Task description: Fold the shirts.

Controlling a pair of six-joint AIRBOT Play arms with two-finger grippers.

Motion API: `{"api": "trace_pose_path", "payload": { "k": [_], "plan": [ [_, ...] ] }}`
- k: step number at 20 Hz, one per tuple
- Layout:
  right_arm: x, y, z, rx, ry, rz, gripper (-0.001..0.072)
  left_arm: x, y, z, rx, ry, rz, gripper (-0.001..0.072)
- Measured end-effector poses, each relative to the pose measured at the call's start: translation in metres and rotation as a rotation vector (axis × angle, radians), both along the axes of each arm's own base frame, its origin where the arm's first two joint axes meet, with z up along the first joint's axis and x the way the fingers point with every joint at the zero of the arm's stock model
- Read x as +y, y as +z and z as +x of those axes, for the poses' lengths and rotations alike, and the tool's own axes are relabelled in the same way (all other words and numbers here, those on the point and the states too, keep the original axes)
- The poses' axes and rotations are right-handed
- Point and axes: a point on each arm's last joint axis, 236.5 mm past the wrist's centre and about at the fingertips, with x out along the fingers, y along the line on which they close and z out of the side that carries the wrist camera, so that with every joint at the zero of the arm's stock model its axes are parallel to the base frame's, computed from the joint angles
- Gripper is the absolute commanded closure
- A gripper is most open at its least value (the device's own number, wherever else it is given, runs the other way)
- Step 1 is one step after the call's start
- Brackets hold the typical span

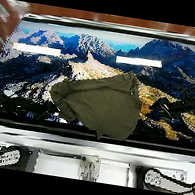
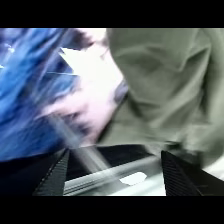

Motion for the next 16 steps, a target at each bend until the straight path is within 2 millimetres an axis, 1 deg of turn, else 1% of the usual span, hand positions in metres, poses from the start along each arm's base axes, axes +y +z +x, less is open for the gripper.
{"api": "trace_pose_path", "payload": {
  "k": [1, 2, 3, 6, 7, 10, 11, 13, 16],
  "plan": [
    [0.000, -0.001, 0.000, 0.001, -0.002, 0.001, 0.0028, -0.007, -0.002, 0.001, 0.007, 0.001, -0.022, 0.0062],
    [0.001, -0.001, -0.001, 0.002, -0.002, 0.002, 0.0028, -0.012, -0.005, 0.002, 0.008, 0.002, -0.039, 0.0148],
    [0.001, -0.001, -0.002, 0.005, -0.002, 0.005, 0.0028, -0.015, -0.008, 0.004, 0.003, 0.002, -0.043, 0.0276],
    [0.003, -0.001, -0.004, 0.014, 0.002, 0.013, 0.0028, -0.021, -0.020, 0.011, -0.007, 0.020, -0.041, 0.0618],
    [0.003, -0.001, -0.006, 0.019, 0.004, 0.015, 0.0028, -0.021, -0.022, 0.012, -0.013, 0.021, -0.037, 0.0666],
    [0.002, -0.003, -0.012, 0.046, 0.007, 0.008, 0.0027, -0.026, -0.021, 0.013, -0.018, 0.015, -0.055, 0.0669],
    [0.002, -0.007, -0.017, 0.067, 0.010, 0.006, 0.0027, -0.028, -0.019, 0.013, -0.021, 0.005, -0.065, 0.0669],
    [0.006, -0.017, -0.034, 0.123, 0.020, 0.018, 0.0027, -0.031, -0.015, 0.011, -0.027, -0.014, -0.078, 0.0668],
    [0.017, -0.042, -0.062, 0.208, 0.012, 0.042, 0.0027, -0.036, -0.004, 0.010, -0.052, -0.044, -0.098, 0.0668]
  ]
}}
